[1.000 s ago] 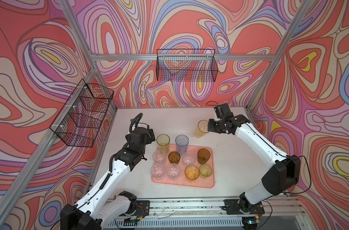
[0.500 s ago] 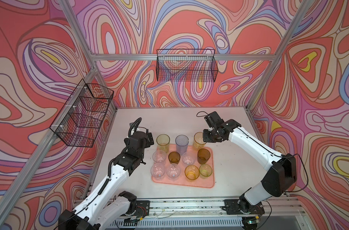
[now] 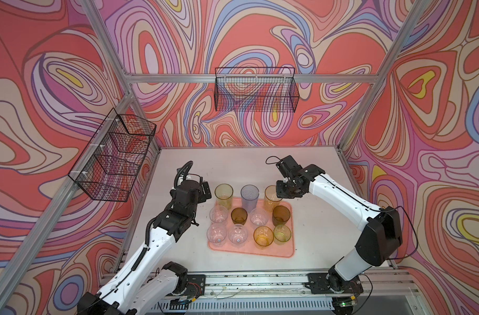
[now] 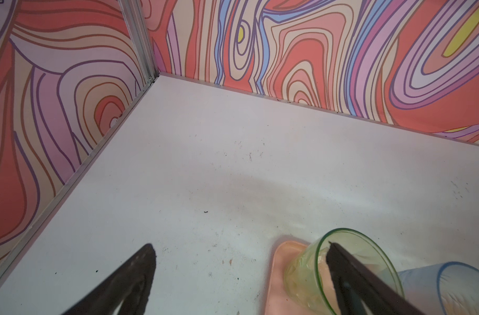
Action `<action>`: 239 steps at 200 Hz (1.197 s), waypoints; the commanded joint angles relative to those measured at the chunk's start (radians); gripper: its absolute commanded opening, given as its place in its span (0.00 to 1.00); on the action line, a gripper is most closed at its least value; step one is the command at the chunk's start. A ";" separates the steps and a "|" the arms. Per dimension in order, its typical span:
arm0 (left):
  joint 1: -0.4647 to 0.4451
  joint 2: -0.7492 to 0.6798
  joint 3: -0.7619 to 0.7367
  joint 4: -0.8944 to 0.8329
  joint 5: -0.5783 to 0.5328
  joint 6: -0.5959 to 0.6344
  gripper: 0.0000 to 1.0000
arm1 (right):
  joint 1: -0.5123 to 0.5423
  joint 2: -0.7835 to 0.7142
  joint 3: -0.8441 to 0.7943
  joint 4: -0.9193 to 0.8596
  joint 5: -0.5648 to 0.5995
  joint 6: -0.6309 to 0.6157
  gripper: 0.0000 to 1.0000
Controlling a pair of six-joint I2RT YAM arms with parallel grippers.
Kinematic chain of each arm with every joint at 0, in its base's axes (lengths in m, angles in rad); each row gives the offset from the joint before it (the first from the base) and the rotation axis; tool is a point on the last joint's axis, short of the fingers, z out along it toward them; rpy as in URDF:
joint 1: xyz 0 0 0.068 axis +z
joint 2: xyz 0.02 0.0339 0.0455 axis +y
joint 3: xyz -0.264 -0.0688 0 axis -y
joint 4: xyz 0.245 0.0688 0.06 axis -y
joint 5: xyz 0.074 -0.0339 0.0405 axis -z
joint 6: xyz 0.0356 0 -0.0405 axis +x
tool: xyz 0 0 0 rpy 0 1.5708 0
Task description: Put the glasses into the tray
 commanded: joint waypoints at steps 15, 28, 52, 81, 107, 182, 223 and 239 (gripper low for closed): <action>0.005 0.017 0.032 -0.032 0.001 -0.004 1.00 | 0.006 0.008 -0.001 0.014 -0.001 0.002 0.26; 0.005 0.026 0.030 -0.021 -0.008 -0.003 1.00 | 0.006 -0.010 -0.004 0.033 0.007 0.021 0.46; 0.004 0.047 0.000 0.101 0.014 0.008 1.00 | 0.006 -0.078 -0.049 0.140 0.007 0.056 0.80; 0.004 0.082 0.012 0.129 -0.015 0.068 1.00 | 0.006 -0.152 -0.104 0.233 0.102 0.056 0.98; 0.004 0.064 -0.064 0.227 -0.125 0.113 1.00 | 0.006 -0.270 -0.233 0.418 0.208 0.037 0.98; 0.007 0.121 -0.491 0.956 -0.272 0.486 1.00 | 0.005 -0.507 -0.578 0.914 0.505 -0.146 0.98; 0.080 0.303 -0.567 1.211 -0.203 0.567 1.00 | -0.018 -0.592 -0.776 1.196 0.591 -0.287 0.98; 0.109 0.375 -0.571 1.272 -0.171 0.552 1.00 | -0.057 -0.600 -0.850 1.299 0.611 -0.339 0.98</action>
